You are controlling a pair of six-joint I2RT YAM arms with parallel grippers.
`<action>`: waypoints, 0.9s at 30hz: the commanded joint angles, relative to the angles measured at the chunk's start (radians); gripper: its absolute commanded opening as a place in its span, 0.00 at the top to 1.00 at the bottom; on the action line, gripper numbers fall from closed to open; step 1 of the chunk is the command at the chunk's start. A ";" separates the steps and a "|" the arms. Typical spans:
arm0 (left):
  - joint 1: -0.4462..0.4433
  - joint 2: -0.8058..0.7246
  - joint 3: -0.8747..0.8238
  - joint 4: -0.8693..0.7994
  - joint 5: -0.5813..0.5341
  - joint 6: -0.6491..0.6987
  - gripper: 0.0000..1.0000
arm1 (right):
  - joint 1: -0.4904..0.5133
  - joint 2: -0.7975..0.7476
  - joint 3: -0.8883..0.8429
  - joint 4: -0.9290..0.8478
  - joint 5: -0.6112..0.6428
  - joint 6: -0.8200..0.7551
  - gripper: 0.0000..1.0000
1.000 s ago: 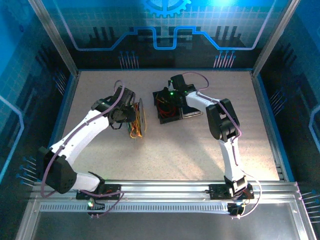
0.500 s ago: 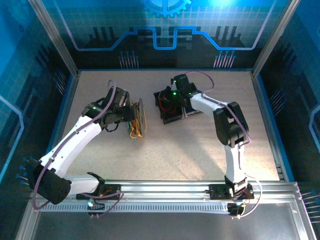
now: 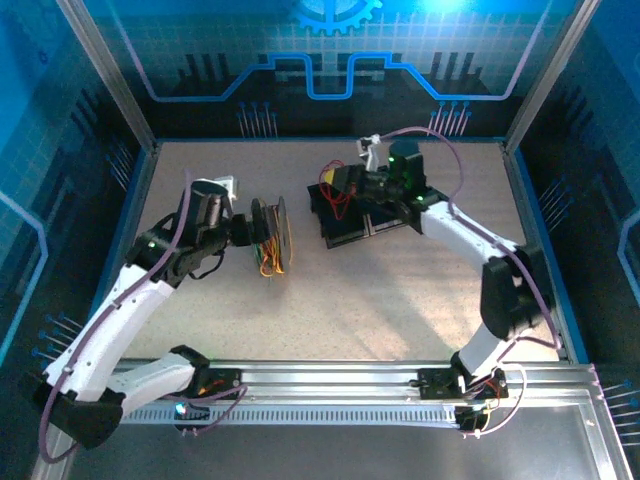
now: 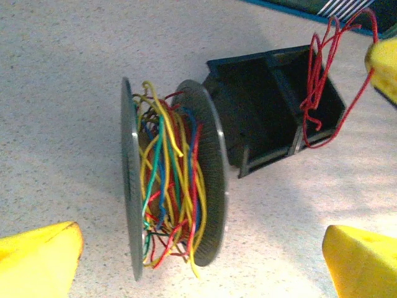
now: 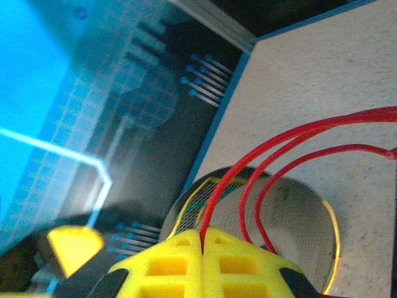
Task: Wrap the cables
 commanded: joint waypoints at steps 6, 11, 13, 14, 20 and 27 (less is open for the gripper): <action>-0.006 -0.131 -0.028 0.039 0.173 -0.019 0.02 | -0.092 -0.384 -0.258 0.157 -0.425 -0.129 1.00; -0.006 -0.138 -0.056 0.111 0.309 -0.053 0.18 | -0.132 -0.531 -0.397 0.422 -0.569 0.029 1.00; -0.006 -0.126 -0.067 0.159 0.367 -0.077 0.24 | -0.122 -0.549 -0.427 0.580 -0.611 0.149 1.00; -0.006 -0.121 -0.074 0.187 0.398 -0.091 0.27 | -0.117 -0.547 -0.438 0.674 -0.619 0.211 1.00; -0.009 -0.076 -0.083 0.315 0.483 -0.144 0.37 | -0.095 -0.443 -0.451 1.110 -0.601 0.573 1.00; -0.053 -0.010 -0.126 0.447 0.451 -0.151 0.41 | -0.061 -0.313 -0.406 1.184 -0.520 0.762 1.00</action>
